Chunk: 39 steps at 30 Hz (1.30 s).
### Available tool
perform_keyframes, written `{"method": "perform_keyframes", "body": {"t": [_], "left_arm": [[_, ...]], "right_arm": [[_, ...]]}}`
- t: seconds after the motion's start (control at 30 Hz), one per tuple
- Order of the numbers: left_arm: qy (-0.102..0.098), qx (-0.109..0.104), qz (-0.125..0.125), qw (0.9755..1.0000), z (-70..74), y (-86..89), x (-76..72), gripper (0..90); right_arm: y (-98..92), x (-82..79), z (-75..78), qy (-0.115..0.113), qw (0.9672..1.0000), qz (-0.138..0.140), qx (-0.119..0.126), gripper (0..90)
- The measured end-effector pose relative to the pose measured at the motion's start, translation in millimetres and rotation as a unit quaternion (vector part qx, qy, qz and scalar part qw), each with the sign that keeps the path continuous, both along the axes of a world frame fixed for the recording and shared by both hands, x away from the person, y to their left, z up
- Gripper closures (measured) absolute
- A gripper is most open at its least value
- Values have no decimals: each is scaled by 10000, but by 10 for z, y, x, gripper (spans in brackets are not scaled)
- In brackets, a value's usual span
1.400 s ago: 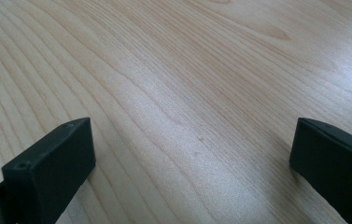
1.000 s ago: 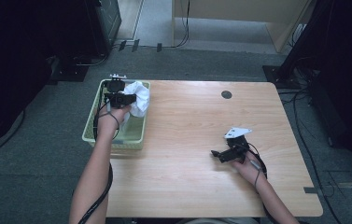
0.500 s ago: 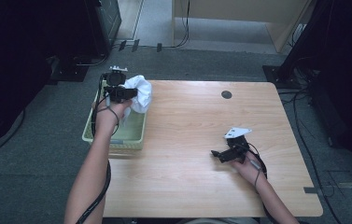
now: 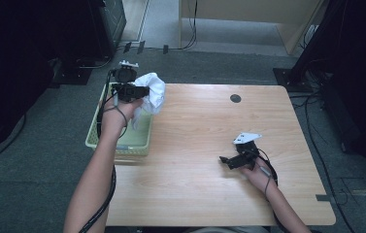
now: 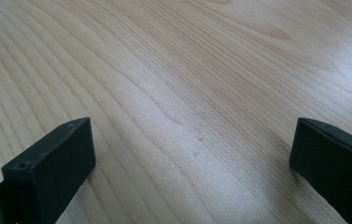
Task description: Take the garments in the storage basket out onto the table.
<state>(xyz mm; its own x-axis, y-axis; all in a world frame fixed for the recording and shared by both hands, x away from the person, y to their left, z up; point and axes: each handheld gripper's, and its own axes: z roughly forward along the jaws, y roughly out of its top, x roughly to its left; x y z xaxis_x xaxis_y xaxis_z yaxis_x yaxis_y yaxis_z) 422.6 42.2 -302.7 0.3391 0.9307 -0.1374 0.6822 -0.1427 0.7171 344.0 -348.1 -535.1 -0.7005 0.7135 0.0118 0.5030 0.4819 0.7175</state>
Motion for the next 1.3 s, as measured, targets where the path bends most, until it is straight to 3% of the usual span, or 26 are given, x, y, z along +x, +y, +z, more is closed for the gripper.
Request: {"method": "perform_keyframes", "body": {"t": [0.27,0.63,0.8,1.03,1.3], "left_arm": [[-56,-38,-251,9997,122,-229,-74,698],[-87,-60,-686,9976,120,-560,-182,696],[-68,-90,-791,9968,20,-690,-186,696],[113,-190,-894,9958,-257,-829,-154,694],[195,-199,-977,9948,-466,-948,-180,694]], "right_arm": [[0,0,0,3,10000,2,-2,3],[-1,0,0,0,10000,3,-2,3],[0,0,0,2,10000,3,-2,3],[0,-1,1,6,10000,-1,1,3],[0,1,0,-6,10000,5,1,3]]}}
